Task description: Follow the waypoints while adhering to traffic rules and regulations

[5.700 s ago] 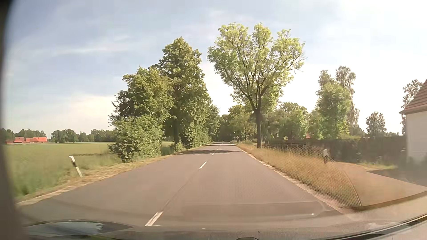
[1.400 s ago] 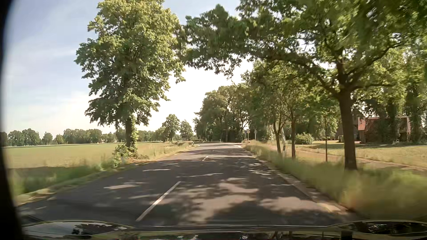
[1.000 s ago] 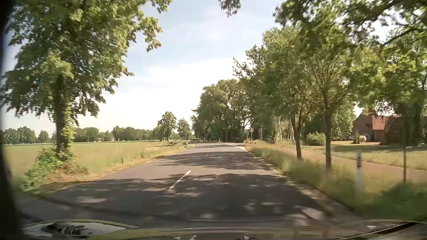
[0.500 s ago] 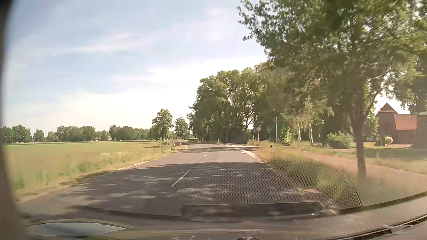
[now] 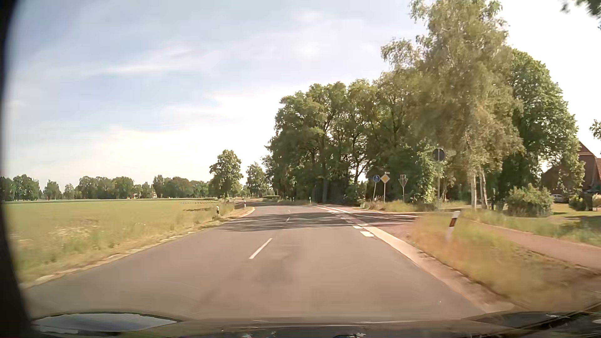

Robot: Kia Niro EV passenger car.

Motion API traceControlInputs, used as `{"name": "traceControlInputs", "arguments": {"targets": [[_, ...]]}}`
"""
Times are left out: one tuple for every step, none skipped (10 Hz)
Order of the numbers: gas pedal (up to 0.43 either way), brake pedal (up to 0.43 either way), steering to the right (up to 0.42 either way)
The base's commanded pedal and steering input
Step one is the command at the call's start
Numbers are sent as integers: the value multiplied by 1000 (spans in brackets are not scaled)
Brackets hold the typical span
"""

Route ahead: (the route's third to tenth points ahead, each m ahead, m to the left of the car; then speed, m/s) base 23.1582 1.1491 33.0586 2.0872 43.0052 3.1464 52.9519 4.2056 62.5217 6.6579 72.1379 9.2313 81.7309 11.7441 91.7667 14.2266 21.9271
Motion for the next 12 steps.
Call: {"name": "traceControlInputs", "arguments": {"targets": [[0, 0, -20], [0, 0, -21], [0, 0, -21], [0, 0, -21], [0, 0, -21], [0, 0, -21], [0, 0, -22], [0, 0, -25], [0, 0, -27], [0, 0, -28], [0, 0, -28], [0, 0, -29]]}}
